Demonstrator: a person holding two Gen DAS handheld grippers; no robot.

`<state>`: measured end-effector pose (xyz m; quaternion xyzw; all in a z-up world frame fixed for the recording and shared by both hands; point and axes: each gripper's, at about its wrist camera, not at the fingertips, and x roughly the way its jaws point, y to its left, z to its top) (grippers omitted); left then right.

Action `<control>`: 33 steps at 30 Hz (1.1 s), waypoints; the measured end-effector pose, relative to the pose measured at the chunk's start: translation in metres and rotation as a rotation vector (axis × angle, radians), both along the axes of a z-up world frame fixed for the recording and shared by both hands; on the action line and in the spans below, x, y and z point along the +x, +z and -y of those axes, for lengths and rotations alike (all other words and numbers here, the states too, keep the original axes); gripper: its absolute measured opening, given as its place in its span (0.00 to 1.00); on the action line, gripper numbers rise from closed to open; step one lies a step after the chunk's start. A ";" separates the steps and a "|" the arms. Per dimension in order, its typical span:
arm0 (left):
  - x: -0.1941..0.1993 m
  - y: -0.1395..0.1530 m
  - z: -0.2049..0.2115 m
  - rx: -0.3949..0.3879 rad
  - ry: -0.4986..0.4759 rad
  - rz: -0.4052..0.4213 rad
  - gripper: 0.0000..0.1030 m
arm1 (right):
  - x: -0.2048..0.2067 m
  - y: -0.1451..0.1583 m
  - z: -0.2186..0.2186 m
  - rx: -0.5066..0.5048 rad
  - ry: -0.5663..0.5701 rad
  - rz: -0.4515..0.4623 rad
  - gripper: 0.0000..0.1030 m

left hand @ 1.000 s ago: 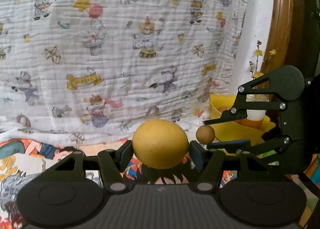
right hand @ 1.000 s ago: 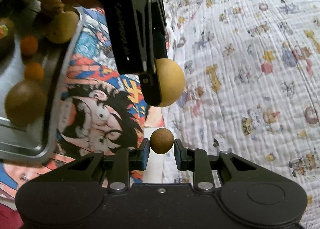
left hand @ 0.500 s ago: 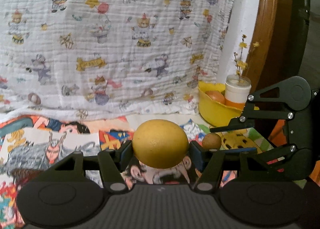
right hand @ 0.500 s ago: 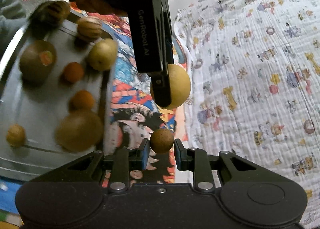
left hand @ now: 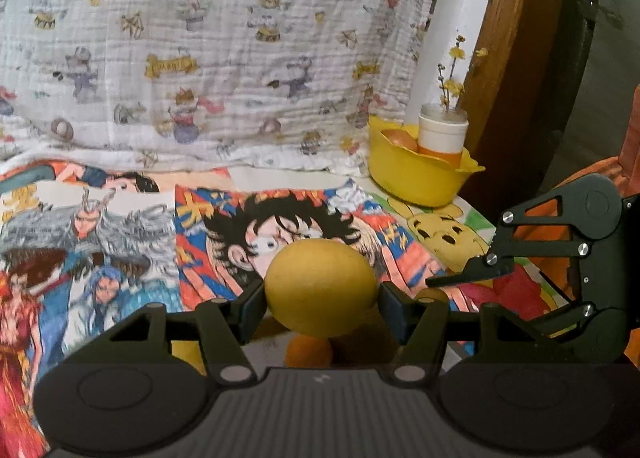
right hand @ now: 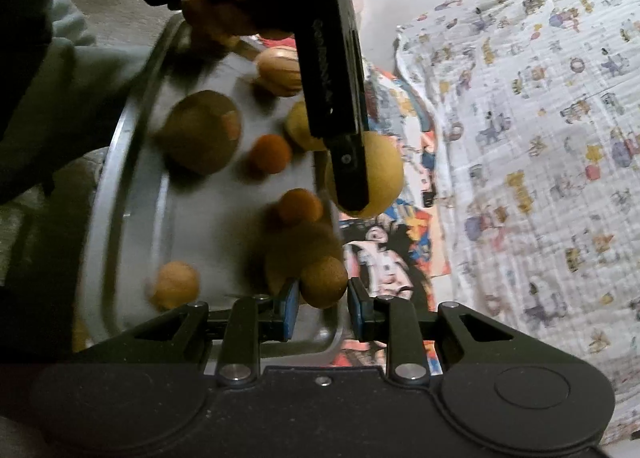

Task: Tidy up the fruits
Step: 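Carry the lemon with the left tool while the right tool carries the small fruit to the tray, then open both tools to set the lemon and small fruit in the tray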

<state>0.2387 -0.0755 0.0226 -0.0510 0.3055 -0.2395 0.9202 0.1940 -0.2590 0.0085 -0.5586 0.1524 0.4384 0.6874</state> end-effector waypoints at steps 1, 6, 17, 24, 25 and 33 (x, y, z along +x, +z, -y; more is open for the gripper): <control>-0.004 -0.001 0.000 0.001 -0.002 0.000 0.63 | -0.002 -0.002 0.001 0.000 -0.001 -0.009 0.27; -0.019 -0.001 0.002 0.009 -0.028 0.001 0.63 | -0.010 -0.012 0.007 -0.012 -0.006 -0.039 0.27; -0.043 -0.006 0.026 0.108 -0.126 -0.012 0.63 | -0.011 -0.021 0.013 -0.039 -0.014 -0.069 0.27; -0.040 -0.013 0.033 0.173 -0.136 -0.053 0.63 | -0.008 -0.024 0.015 -0.042 -0.012 -0.076 0.26; -0.040 -0.014 0.034 0.177 -0.139 -0.059 0.63 | -0.007 -0.025 0.014 -0.045 -0.009 -0.076 0.26; -0.035 -0.020 0.039 0.209 -0.149 -0.112 0.64 | -0.003 -0.030 0.013 -0.052 0.005 -0.084 0.26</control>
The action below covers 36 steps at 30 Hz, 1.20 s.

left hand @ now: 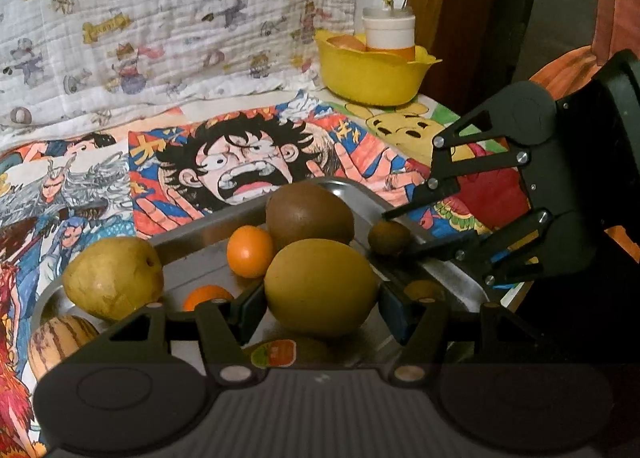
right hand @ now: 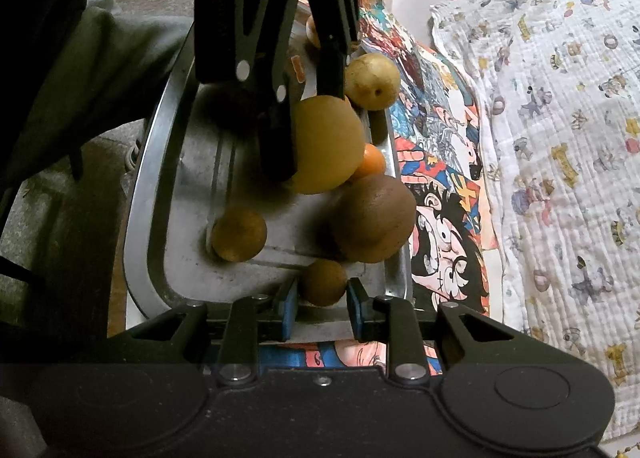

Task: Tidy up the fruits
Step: 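Open both tools to set the lemon and small fruit in the tray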

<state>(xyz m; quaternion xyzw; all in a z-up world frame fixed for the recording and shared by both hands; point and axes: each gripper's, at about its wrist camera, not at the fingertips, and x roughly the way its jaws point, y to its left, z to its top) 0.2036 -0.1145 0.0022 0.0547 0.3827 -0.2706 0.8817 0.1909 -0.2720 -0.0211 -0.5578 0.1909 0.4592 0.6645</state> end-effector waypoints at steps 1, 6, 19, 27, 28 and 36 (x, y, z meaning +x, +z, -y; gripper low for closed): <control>0.000 -0.001 0.000 0.002 0.001 -0.004 0.64 | 0.001 0.000 0.000 0.000 0.001 -0.002 0.26; 0.001 -0.001 0.002 0.006 0.003 -0.012 0.64 | 0.002 -0.001 0.000 -0.003 0.003 -0.001 0.28; 0.001 -0.002 0.002 0.004 0.004 -0.013 0.65 | -0.001 -0.001 0.002 0.002 0.007 0.023 0.36; -0.003 0.006 0.004 0.018 -0.008 0.033 0.79 | -0.002 0.002 0.005 0.021 -0.002 0.041 0.51; -0.004 0.007 0.004 0.017 -0.008 0.036 0.80 | -0.003 0.003 0.005 0.024 -0.004 0.043 0.54; -0.017 0.018 -0.002 -0.023 0.016 0.071 0.91 | -0.008 0.011 0.012 0.074 -0.037 0.062 0.70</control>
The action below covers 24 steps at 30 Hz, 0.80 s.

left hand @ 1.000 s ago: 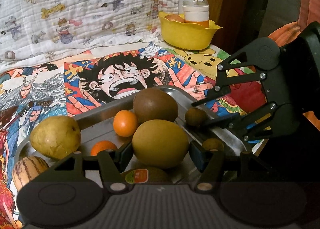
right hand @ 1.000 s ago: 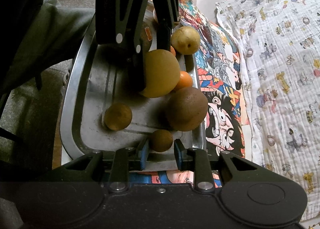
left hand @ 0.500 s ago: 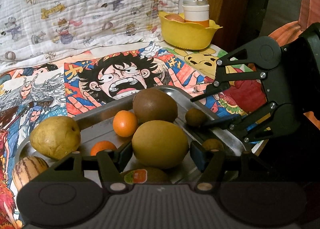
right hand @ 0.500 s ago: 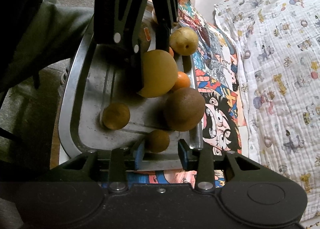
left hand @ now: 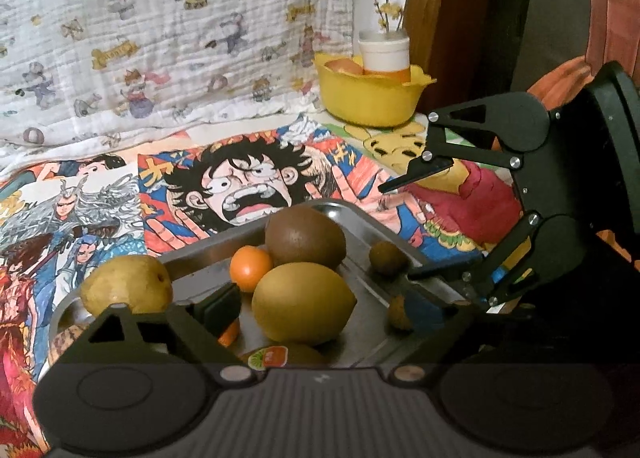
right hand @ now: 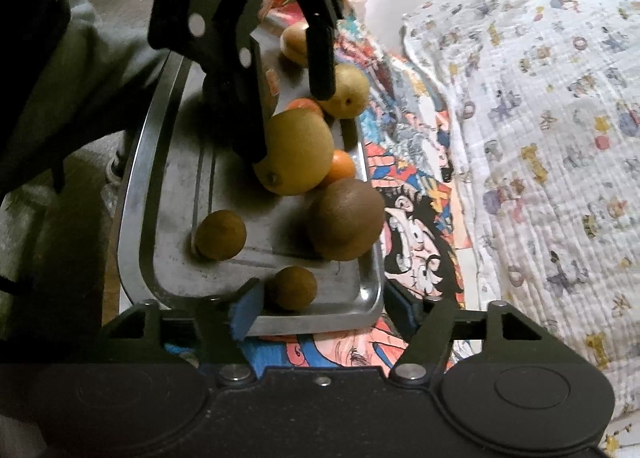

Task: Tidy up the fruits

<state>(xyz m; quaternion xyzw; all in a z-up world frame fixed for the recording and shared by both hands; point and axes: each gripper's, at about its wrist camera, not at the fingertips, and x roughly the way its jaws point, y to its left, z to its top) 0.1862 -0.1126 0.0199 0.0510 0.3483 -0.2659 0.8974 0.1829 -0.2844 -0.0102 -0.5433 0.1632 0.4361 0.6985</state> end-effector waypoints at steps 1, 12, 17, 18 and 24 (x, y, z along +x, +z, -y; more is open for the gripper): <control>-0.002 0.001 -0.002 -0.011 0.009 0.007 0.93 | -0.002 0.002 0.001 0.016 -0.007 0.000 0.73; -0.025 0.022 -0.031 -0.109 0.193 0.098 0.99 | -0.015 0.022 0.015 0.267 -0.159 0.014 0.96; -0.039 0.030 -0.039 -0.133 0.260 0.145 0.99 | -0.028 0.031 0.016 0.438 -0.230 -0.036 0.99; -0.041 0.030 -0.041 -0.138 0.269 0.148 0.99 | -0.032 0.031 0.015 0.468 -0.241 -0.046 0.99; -0.060 0.028 -0.054 -0.145 0.340 0.172 0.99 | -0.053 0.032 0.005 0.613 -0.359 -0.100 0.99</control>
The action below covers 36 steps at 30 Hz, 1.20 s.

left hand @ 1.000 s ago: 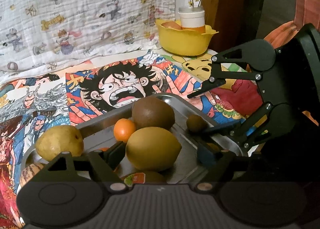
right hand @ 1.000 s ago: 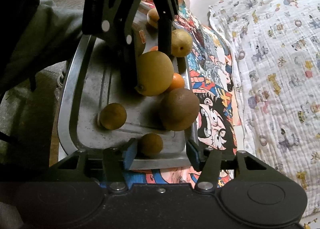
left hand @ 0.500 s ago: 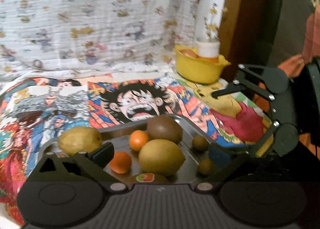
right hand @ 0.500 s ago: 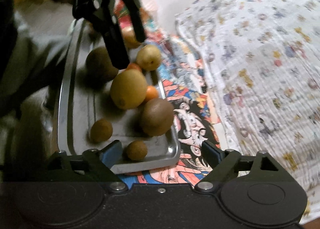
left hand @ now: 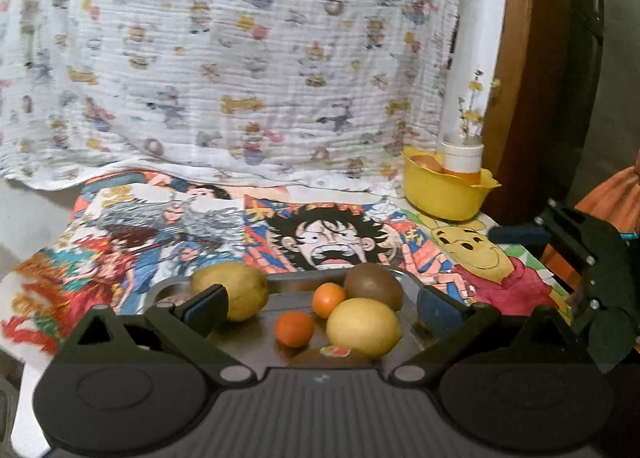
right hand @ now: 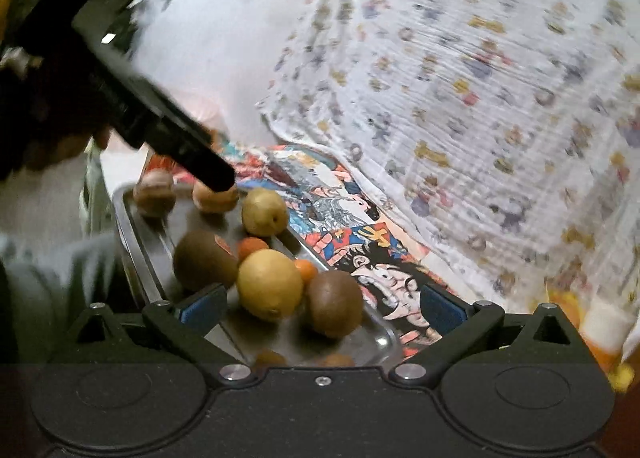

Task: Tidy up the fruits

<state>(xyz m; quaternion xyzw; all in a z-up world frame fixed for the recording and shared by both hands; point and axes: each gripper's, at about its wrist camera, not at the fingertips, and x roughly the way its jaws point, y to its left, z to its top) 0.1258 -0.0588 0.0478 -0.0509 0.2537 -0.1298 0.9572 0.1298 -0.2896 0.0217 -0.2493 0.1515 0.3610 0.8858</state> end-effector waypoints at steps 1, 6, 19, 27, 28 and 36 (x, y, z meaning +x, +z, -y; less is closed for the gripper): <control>-0.004 -0.001 -0.003 -0.002 0.014 0.001 0.99 | -0.003 -0.001 0.000 0.019 -0.012 -0.012 0.99; -0.021 -0.009 -0.017 -0.013 0.071 -0.016 0.99 | -0.025 -0.007 -0.007 0.121 -0.054 -0.068 0.99; -0.065 -0.029 -0.056 -0.052 0.242 -0.072 0.99 | -0.066 -0.003 -0.042 0.248 -0.316 -0.179 0.99; -0.096 -0.036 -0.068 -0.041 0.318 -0.074 0.99 | -0.089 -0.014 -0.062 0.252 -0.462 -0.210 0.99; -0.098 -0.036 -0.068 -0.038 0.322 -0.074 0.99 | -0.091 -0.015 -0.063 0.251 -0.479 -0.207 0.99; -0.107 -0.041 -0.069 -0.008 0.329 -0.081 0.99 | -0.099 -0.024 -0.065 0.272 -0.565 -0.207 0.99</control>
